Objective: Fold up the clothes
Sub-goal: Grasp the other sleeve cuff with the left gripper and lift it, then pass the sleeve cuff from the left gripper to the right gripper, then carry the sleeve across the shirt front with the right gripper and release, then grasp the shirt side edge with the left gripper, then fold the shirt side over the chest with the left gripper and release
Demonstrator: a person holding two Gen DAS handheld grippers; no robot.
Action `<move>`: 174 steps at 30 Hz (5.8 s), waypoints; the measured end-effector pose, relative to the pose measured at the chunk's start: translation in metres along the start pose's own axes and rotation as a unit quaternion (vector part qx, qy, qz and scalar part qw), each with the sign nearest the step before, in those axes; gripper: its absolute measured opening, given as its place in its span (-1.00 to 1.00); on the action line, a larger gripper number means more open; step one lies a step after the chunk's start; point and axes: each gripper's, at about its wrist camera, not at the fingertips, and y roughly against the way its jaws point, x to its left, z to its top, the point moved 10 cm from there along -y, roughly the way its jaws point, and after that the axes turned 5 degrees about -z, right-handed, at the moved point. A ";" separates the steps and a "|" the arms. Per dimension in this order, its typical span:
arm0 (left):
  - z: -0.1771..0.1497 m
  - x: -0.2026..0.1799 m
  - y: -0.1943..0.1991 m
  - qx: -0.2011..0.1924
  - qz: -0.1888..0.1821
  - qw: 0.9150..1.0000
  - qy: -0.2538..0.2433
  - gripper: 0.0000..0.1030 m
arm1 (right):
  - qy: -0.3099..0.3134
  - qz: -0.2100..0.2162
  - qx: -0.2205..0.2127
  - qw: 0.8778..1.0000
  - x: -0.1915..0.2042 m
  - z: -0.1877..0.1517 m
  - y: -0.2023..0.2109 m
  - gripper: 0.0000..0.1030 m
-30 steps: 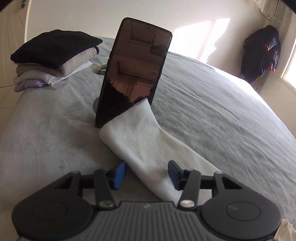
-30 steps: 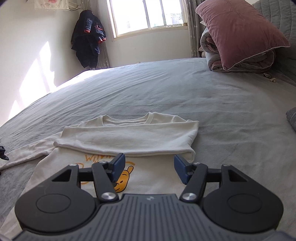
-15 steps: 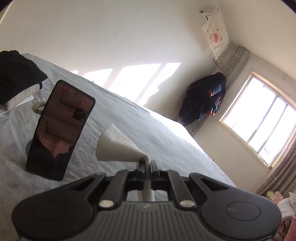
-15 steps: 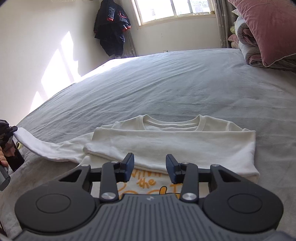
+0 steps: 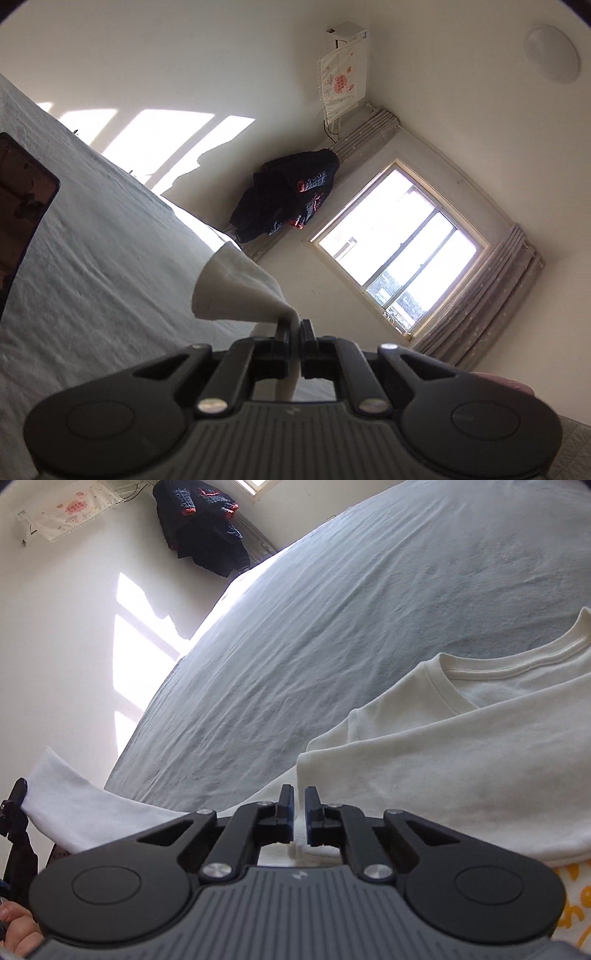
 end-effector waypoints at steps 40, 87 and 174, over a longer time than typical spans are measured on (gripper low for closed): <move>-0.318 -0.151 -0.007 0.364 -0.214 0.880 -0.216 -0.89 | -0.215 0.056 -0.078 0.972 -0.160 0.032 0.152 0.02; -0.212 -0.042 -0.071 0.382 -0.081 0.890 -0.235 -0.65 | 0.027 -0.144 -0.122 0.982 -0.140 0.104 0.198 -0.84; -0.196 0.026 0.202 0.597 -0.083 0.795 -0.066 -0.70 | -0.039 -0.116 0.096 0.988 -0.172 -0.212 0.303 -0.44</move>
